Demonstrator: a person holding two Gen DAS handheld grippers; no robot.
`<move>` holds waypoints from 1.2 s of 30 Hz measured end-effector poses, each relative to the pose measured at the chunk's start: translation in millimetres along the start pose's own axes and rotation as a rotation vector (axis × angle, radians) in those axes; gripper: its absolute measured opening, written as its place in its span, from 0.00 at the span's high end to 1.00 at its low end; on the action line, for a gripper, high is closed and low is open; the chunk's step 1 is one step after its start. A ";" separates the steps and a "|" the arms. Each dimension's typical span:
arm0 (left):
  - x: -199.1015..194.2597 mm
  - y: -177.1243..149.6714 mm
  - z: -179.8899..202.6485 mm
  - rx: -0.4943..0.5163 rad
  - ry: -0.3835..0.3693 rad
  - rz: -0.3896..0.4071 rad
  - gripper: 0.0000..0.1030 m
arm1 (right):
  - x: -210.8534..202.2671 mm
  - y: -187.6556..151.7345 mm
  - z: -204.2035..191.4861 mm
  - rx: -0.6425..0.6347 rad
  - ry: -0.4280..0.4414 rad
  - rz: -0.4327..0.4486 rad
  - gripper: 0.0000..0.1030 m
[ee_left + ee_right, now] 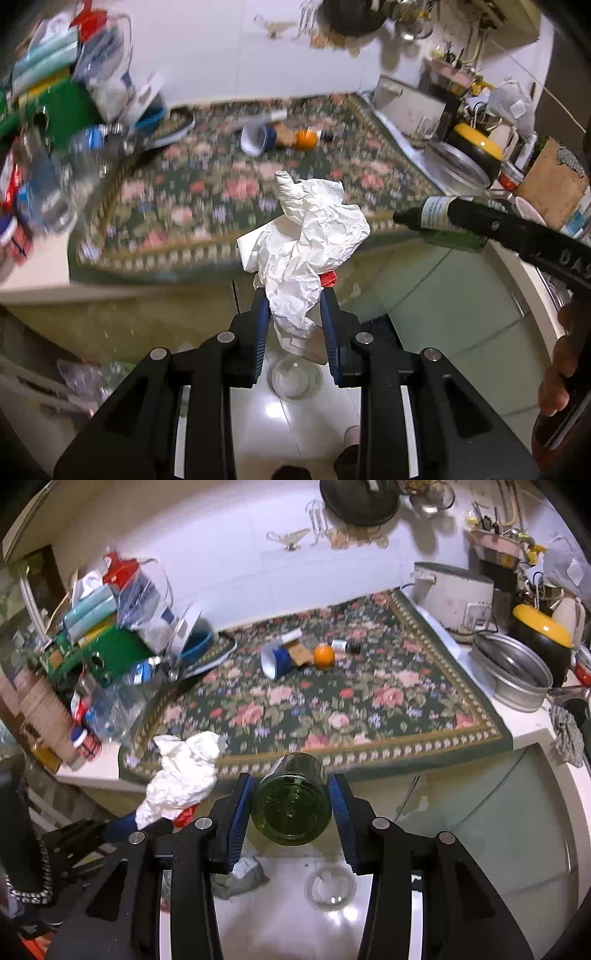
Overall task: Collect trash
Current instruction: 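Carry the tissue and green bottle down over the white bucket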
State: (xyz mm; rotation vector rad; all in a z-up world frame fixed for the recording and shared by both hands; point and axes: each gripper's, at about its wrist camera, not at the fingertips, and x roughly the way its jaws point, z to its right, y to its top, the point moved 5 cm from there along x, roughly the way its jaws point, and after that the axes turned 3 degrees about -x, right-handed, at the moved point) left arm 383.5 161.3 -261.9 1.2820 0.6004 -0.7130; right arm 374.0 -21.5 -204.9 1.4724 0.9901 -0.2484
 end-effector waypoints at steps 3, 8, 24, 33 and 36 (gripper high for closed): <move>23.3 -24.3 1.2 -0.039 0.012 -0.051 0.74 | 12.1 -15.9 5.1 -0.009 0.023 -0.039 0.62; 73.8 -73.1 4.8 -0.109 0.042 -0.132 0.74 | 53.8 -55.3 25.8 -0.046 0.056 -0.134 0.62; 293.7 -265.2 -10.4 -0.267 0.062 -0.404 0.74 | 227.2 -222.2 94.0 -0.055 0.095 -0.399 0.62; 373.6 -298.0 -23.3 -0.279 0.026 -0.420 0.70 | 292.4 -261.1 99.3 -0.062 0.140 -0.434 0.61; 384.6 -295.7 -24.5 -0.285 0.010 -0.411 0.56 | 302.2 -263.0 100.0 -0.063 0.189 -0.432 0.57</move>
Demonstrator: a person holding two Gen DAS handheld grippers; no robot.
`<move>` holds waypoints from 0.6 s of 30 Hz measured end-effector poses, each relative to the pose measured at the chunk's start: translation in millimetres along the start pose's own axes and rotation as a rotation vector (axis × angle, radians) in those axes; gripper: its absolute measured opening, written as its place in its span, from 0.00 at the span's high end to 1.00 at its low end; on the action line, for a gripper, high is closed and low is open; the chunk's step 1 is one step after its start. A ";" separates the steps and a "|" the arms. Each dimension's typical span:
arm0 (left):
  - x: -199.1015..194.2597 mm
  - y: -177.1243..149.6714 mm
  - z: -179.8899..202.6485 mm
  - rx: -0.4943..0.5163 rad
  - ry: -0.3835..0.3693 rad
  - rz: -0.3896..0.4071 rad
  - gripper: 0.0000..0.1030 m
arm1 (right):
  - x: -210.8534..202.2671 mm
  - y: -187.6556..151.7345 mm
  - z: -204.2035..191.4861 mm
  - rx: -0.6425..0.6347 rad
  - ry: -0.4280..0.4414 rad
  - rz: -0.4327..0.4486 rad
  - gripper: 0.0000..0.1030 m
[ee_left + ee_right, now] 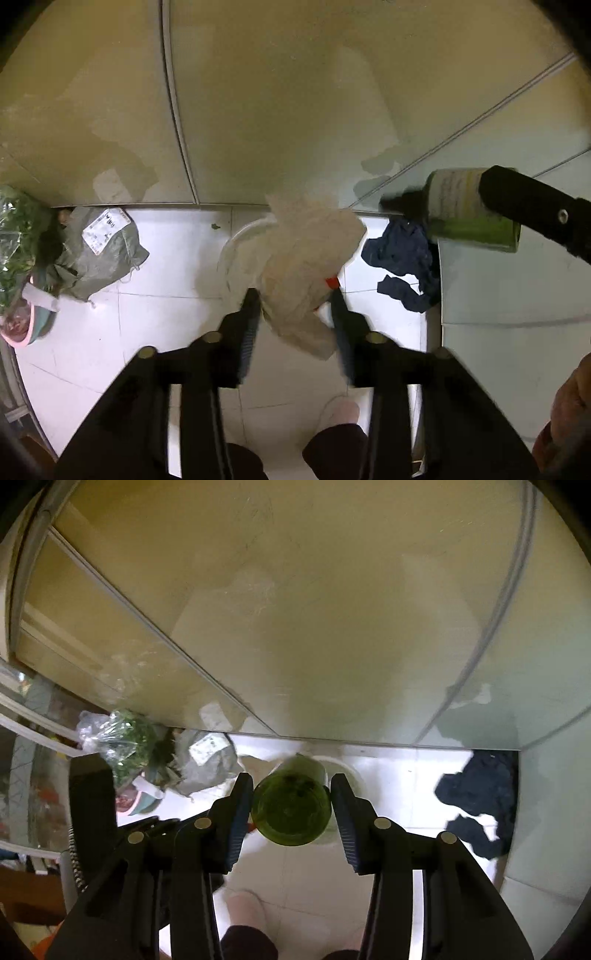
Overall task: Collect trash
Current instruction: 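Carry the tissue and green bottle down over the white bucket, then open both tools to drop the tissue and bottle into the bucket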
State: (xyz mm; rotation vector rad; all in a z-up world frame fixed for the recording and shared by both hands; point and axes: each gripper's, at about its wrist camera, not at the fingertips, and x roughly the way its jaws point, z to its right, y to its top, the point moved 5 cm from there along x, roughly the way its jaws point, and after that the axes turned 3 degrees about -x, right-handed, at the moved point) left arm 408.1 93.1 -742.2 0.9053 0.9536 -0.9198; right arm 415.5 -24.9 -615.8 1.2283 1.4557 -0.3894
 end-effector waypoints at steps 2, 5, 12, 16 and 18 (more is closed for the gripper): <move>6.5 1.6 -3.4 -0.006 0.002 -0.001 0.53 | 5.4 0.4 3.9 0.006 -0.015 -0.008 0.49; 11.2 -1.3 -7.7 -0.011 0.025 -0.021 0.53 | 8.1 -1.0 8.5 0.011 -0.039 -0.017 0.48; -25.6 -6.1 -8.9 -0.014 0.052 -0.013 0.53 | -5.1 -5.3 17.3 0.036 -0.097 -0.060 0.48; -80.0 2.2 0.4 -0.007 0.057 0.029 0.53 | -39.4 -1.6 10.5 0.047 -0.114 -0.063 0.48; -107.8 8.8 5.4 0.000 0.053 0.050 0.53 | -60.9 2.9 2.9 0.049 -0.119 -0.054 0.48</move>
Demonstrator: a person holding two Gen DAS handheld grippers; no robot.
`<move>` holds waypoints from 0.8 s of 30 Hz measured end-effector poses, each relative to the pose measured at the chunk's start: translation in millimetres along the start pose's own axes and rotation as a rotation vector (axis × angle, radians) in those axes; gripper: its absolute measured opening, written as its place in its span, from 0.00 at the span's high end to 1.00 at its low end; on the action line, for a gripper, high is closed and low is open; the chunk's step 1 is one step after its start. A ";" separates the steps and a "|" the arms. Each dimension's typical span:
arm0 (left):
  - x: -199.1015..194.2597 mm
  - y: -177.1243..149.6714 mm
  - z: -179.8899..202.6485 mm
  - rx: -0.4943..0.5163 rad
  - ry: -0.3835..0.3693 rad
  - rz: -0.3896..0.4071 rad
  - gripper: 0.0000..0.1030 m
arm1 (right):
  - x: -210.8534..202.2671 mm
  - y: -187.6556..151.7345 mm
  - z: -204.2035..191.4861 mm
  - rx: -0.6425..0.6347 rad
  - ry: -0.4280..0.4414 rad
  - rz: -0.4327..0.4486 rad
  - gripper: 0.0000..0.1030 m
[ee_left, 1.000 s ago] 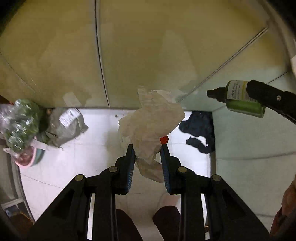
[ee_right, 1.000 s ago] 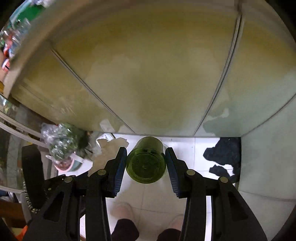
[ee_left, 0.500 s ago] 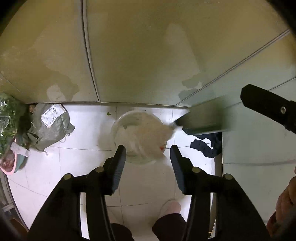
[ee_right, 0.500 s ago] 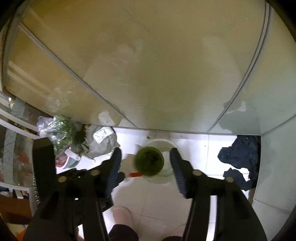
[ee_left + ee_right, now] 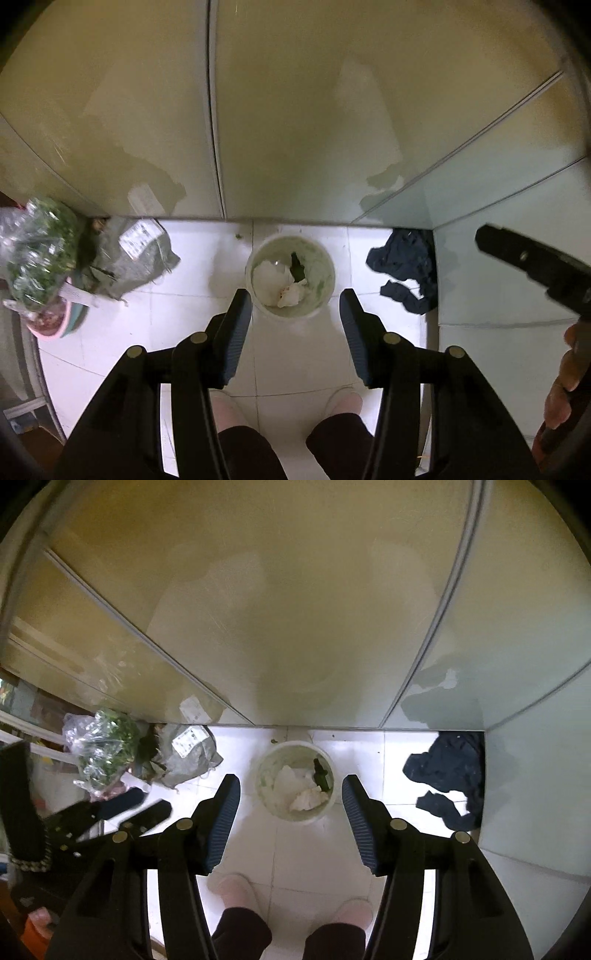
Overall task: Collect trash
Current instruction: 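Open both tools to drop the tissue and bottle into the bucket, then raise both open tools back toward the remaining items on the mat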
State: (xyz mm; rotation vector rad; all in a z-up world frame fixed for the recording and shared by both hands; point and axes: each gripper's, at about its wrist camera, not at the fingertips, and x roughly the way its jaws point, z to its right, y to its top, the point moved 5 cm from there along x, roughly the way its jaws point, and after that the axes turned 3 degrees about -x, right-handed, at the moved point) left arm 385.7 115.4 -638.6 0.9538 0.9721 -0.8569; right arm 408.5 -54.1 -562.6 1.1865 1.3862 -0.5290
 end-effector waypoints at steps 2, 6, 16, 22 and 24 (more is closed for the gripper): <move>-36.2 9.5 7.0 0.012 -0.003 0.030 0.53 | -31.6 6.0 -6.9 0.006 -0.004 0.021 0.48; -110.0 28.9 22.1 0.037 -0.011 0.099 0.53 | -87.6 19.4 -19.4 0.015 -0.007 0.066 0.48; -300.4 83.4 47.0 0.104 -0.052 0.314 0.53 | -252.1 64.1 -76.3 -0.001 -0.041 0.279 0.48; -397.9 112.2 47.4 0.124 -0.062 0.462 0.46 | -328.2 84.7 -111.0 -0.014 -0.076 0.427 0.48; -418.0 120.4 41.0 0.128 -0.069 0.497 0.43 | -349.6 88.8 -117.8 -0.012 -0.098 0.476 0.48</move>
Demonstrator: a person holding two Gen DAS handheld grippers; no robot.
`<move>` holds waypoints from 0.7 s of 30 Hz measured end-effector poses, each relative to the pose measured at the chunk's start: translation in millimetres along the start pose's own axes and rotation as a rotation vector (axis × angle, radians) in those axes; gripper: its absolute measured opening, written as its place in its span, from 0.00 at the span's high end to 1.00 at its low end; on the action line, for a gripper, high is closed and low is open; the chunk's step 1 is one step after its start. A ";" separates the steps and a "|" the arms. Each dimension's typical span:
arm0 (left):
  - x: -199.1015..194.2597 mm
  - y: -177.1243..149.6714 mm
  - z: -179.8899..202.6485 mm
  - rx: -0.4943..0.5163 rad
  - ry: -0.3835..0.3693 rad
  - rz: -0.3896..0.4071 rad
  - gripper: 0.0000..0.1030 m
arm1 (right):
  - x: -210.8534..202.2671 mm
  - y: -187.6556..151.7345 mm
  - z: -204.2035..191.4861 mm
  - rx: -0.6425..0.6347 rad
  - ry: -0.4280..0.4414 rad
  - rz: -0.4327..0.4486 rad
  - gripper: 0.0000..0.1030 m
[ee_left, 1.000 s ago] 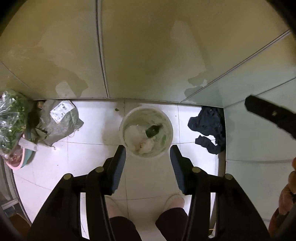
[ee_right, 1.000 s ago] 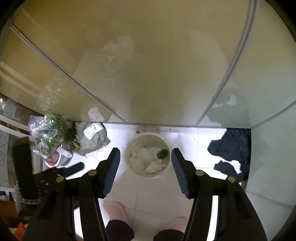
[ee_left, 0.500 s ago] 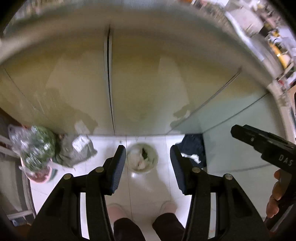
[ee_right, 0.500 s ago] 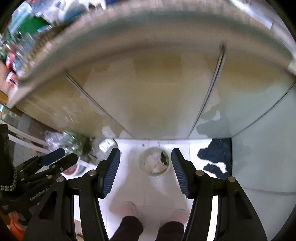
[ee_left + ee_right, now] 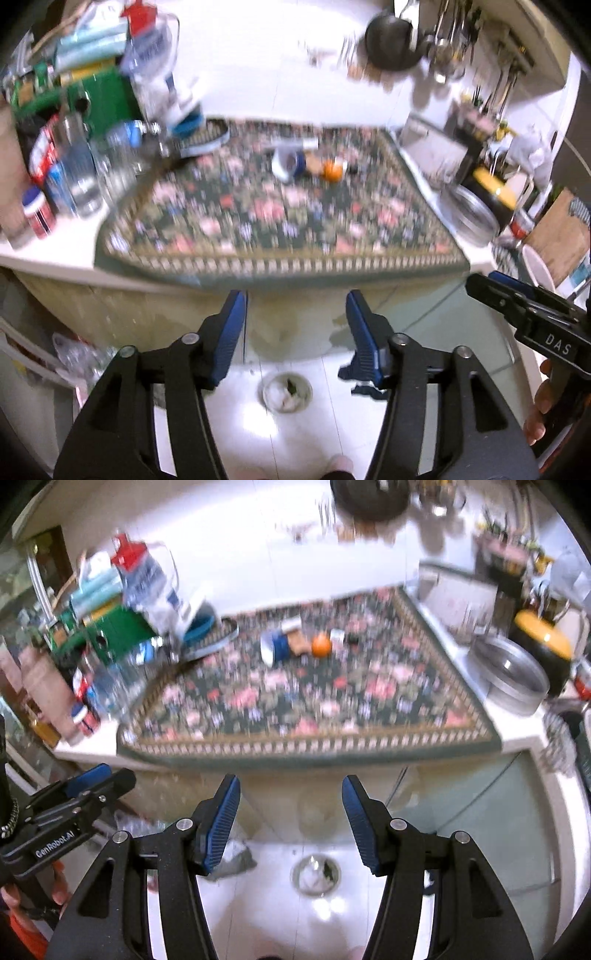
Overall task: Collect trash
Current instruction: 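Raise both open tools back toward the remaining items on the mat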
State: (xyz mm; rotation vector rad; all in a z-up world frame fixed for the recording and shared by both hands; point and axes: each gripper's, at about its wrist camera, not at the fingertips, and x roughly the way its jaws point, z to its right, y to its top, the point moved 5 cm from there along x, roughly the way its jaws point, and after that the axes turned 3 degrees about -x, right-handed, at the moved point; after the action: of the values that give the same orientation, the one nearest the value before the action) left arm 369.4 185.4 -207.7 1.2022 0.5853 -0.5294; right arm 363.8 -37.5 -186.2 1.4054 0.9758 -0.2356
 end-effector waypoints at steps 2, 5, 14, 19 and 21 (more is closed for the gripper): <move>-11.0 14.4 -1.4 0.009 -0.009 0.027 0.40 | -12.1 9.7 -1.3 0.008 -0.019 0.035 0.48; -17.2 32.8 -0.1 0.039 -0.007 0.051 0.33 | -25.8 25.1 1.1 0.029 -0.033 0.079 0.43; 10.0 86.0 11.9 0.061 0.021 0.107 0.16 | -17.3 70.1 41.5 0.057 -0.083 0.161 0.27; 53.4 123.8 31.8 0.029 0.044 0.102 0.16 | 7.5 106.1 73.1 0.041 -0.045 0.157 0.27; 71.1 137.5 40.4 0.011 0.048 0.086 0.16 | 16.2 121.9 82.7 0.020 -0.039 0.151 0.27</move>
State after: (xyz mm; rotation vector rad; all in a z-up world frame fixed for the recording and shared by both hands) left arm 518.2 179.7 -149.2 1.2475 0.5696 -0.4329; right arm 490.5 -78.9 -121.2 1.4800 0.8329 -0.1606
